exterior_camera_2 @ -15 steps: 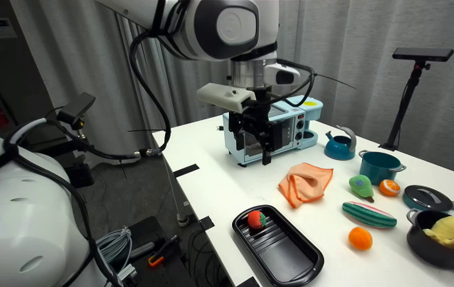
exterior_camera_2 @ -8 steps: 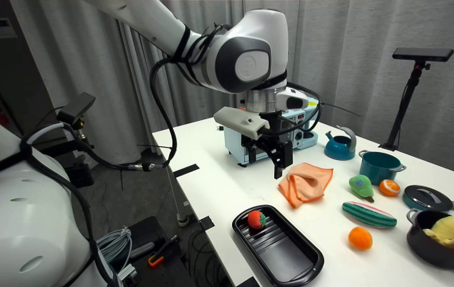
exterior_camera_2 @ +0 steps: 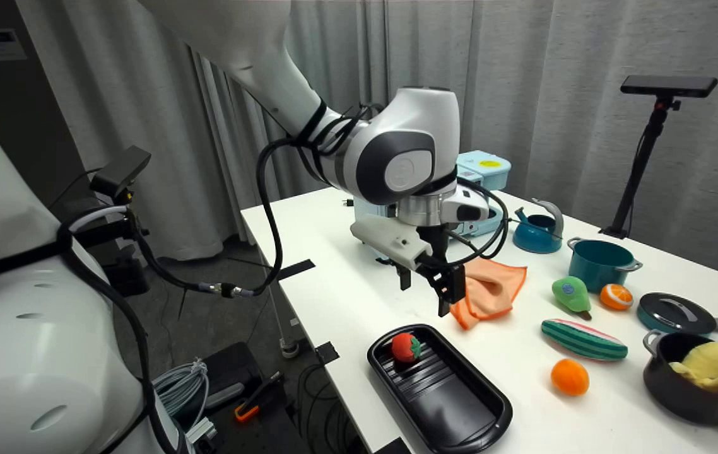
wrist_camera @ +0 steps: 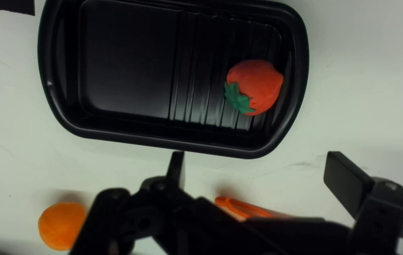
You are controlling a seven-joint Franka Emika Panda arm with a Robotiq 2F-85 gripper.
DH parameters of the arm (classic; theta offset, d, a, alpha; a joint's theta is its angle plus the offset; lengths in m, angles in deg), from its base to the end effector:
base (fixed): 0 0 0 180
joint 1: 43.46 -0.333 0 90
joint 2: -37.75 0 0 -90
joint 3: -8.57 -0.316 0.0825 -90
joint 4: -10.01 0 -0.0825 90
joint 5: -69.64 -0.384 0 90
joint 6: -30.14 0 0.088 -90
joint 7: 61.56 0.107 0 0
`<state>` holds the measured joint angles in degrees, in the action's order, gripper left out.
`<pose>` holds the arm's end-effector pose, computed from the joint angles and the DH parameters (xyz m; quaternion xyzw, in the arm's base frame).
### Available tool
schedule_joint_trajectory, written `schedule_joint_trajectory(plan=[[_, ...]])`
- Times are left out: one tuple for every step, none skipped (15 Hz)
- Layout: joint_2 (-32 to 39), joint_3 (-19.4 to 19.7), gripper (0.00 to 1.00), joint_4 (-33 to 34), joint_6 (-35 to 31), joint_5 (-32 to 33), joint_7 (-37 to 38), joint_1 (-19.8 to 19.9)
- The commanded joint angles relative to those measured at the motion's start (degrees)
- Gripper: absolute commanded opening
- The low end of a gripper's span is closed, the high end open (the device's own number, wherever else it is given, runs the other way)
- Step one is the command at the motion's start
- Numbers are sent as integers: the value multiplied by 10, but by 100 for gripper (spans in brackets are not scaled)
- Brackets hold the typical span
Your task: Put the tomato plushy on the black plate in the box
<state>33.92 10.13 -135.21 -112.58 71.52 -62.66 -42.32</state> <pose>0.4553 -0.0212 0.3003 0.9999 -0.0010 0.0113 0.0096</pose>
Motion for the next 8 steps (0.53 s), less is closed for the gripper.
schedule_joint_trajectory(plan=[[35, 3, 100, -10, -43, 3, 1, 5], [44, 3, 100, -12, -50, 4, 2, 5], [53, 3, 100, -15, -58, 6, 2, 5], [62, 4, 100, -17, -65, 7, 2, 6], [71, 5, 100, -17, -71, 6, 2, 6], [81, 6, 100, -16, -77, 7, 4, 6], [89, 7, 100, -15, -82, 6, 3, 6], [96, 9, 100, -14, -88, 6, 3, 7]])
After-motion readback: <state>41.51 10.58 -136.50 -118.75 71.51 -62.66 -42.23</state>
